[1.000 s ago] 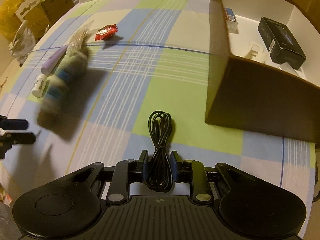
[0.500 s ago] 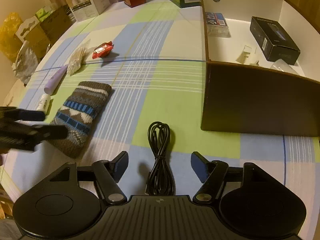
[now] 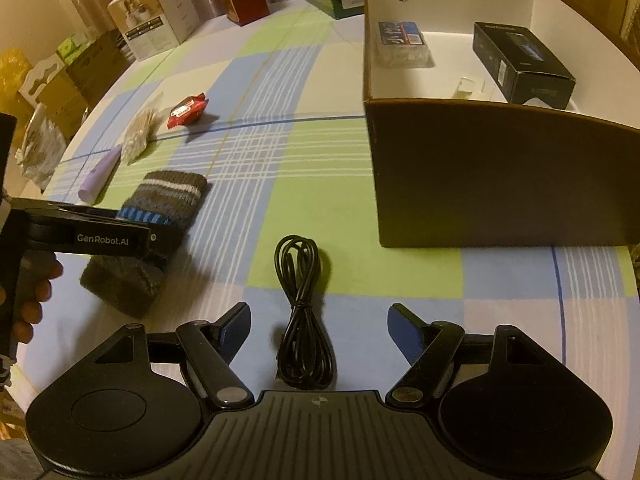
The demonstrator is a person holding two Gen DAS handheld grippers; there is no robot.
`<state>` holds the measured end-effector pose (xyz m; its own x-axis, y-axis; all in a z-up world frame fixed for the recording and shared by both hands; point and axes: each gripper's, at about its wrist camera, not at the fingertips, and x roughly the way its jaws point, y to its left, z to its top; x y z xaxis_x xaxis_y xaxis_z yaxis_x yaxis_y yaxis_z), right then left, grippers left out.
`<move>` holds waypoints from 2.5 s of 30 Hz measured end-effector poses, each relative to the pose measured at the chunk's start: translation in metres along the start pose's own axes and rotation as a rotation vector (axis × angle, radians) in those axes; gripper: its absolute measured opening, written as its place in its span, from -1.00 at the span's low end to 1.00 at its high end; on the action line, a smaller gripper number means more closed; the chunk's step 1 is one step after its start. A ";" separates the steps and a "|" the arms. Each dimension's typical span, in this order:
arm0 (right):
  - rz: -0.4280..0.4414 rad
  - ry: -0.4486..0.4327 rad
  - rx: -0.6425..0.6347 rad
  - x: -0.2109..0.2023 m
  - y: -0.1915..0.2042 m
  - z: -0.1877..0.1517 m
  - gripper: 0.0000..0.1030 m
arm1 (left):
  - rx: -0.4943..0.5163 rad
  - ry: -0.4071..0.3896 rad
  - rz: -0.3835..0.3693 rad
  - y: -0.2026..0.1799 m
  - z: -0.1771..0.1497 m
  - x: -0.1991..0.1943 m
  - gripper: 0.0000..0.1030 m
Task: Organize objects
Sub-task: 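Lift the cable and knitted sleeve and carry both over the cardboard box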
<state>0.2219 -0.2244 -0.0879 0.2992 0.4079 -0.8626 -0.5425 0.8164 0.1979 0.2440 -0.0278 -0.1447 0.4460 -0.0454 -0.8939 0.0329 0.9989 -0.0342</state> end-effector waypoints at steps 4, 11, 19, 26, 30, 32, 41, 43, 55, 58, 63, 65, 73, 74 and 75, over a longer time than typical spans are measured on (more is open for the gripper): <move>-0.019 -0.008 -0.046 0.006 0.009 -0.003 0.41 | -0.005 -0.024 -0.025 0.003 -0.005 -0.009 -0.25; -0.063 -0.023 -0.146 0.019 0.025 -0.008 -0.14 | -0.059 -0.011 -0.037 0.015 -0.024 -0.025 -0.45; -0.069 -0.037 -0.162 0.022 0.029 -0.008 -0.76 | -0.109 0.009 -0.030 0.028 -0.051 -0.041 -0.45; -0.022 -0.073 -0.156 0.008 0.035 -0.007 -0.77 | -0.116 -0.010 -0.032 0.029 -0.053 -0.051 -0.45; 0.006 -0.118 -0.148 -0.005 0.036 -0.006 -0.78 | -0.113 -0.038 -0.038 0.026 -0.049 -0.060 -0.45; 0.024 -0.156 -0.142 -0.013 0.036 -0.005 -0.79 | -0.108 -0.052 -0.041 0.024 -0.047 -0.065 -0.45; 0.077 -0.314 -0.111 -0.049 0.032 0.005 -0.79 | -0.057 -0.145 -0.072 0.004 -0.023 -0.095 -0.45; 0.092 -0.333 -0.106 -0.059 0.031 0.008 -0.79 | -0.040 -0.170 -0.084 -0.002 -0.015 -0.103 -0.45; 0.082 -0.475 -0.055 -0.124 0.000 0.034 -0.79 | 0.062 -0.305 -0.184 -0.054 0.036 -0.140 -0.45; 0.059 -0.508 -0.037 -0.138 -0.017 0.042 -0.79 | 0.088 -0.338 -0.214 -0.070 0.050 -0.145 -0.45; -0.007 -0.547 -0.029 -0.154 -0.050 0.056 -0.79 | 0.128 -0.379 -0.265 -0.099 0.073 -0.151 -0.45; -0.032 -0.556 -0.033 -0.158 -0.062 0.061 -0.79 | 0.142 -0.393 -0.279 -0.112 0.082 -0.151 -0.45; -0.083 -0.519 -0.039 -0.152 -0.108 0.075 -0.79 | 0.182 -0.402 -0.320 -0.161 0.117 -0.138 -0.45; -0.081 -0.507 -0.037 -0.150 -0.115 0.076 -0.79 | 0.183 -0.398 -0.322 -0.167 0.119 -0.135 -0.45; -0.079 -0.497 -0.031 -0.148 -0.120 0.076 -0.79 | 0.182 -0.393 -0.326 -0.172 0.122 -0.132 -0.45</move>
<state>0.3024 -0.3511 0.0517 0.6737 0.4968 -0.5470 -0.5239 0.8432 0.1206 0.2885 -0.1951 0.0334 0.6864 -0.3894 -0.6142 0.3646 0.9150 -0.1727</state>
